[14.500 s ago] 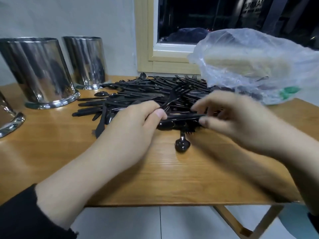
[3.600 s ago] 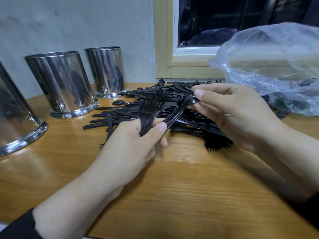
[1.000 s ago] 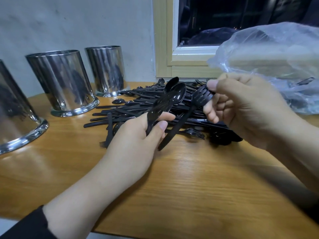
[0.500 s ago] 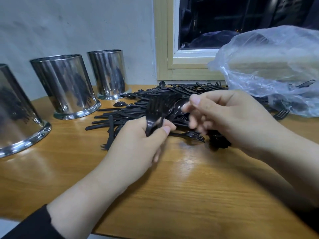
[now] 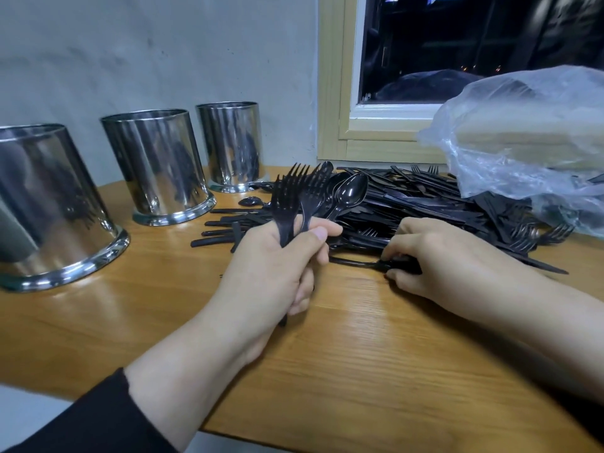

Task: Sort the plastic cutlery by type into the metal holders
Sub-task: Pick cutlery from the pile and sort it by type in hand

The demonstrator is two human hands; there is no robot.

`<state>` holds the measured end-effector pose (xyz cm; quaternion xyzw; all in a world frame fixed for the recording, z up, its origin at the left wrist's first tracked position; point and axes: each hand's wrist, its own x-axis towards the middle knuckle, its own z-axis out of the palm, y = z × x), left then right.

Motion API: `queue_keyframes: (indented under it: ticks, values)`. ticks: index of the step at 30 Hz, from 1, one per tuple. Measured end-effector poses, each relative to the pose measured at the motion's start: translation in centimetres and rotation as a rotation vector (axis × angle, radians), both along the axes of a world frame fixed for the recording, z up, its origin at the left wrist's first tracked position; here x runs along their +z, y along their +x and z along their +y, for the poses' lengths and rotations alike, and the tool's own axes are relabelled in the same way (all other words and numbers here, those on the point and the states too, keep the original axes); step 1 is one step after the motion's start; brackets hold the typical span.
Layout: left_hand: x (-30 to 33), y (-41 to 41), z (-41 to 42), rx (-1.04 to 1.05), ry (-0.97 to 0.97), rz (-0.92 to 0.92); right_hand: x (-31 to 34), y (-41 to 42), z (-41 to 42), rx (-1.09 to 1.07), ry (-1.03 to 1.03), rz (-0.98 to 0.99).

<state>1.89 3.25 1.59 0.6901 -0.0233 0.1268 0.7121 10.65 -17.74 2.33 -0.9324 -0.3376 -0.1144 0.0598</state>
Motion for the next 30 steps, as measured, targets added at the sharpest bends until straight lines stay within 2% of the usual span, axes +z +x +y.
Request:
queue_keyframes:
  ticks: [4,7,9,12,15,18,23,26,30]
  values:
    - [0.1,0.0,0.2,0.018,-0.014,0.018,0.0,-0.2,0.1,0.009,0.046,-0.08]
    - [0.3,0.1,0.2,0.06,0.025,-0.004,0.9,-0.7,-0.2,0.044,0.241,-0.179]
    - [0.5,0.3,0.5,0.132,0.105,-0.037,1.6,-0.8,-0.6,0.115,0.326,-0.223]
    - [0.5,0.6,1.5,0.25,0.344,-0.112,2.1,-0.7,-1.1,0.276,0.322,-0.25]
    - [0.7,0.4,2.1,0.238,0.424,-0.121,2.5,-0.9,-0.5,0.378,0.382,-0.273]
    - [0.7,0.3,2.0,0.133,0.356,-0.074,3.3,-1.6,1.4,0.405,0.48,-0.265]
    - [1.4,-0.4,2.2,0.04,0.23,-0.052,5.7,-2.7,4.6,0.301,0.647,-0.172]
    - [2.2,-1.0,2.7,-0.001,0.072,-0.023,6.9,-2.7,6.6,0.289,0.664,-0.162]
    - [2.9,-1.9,4.2,0.017,0.03,-0.017,7.9,-2.7,9.5,0.27,0.667,-0.216]
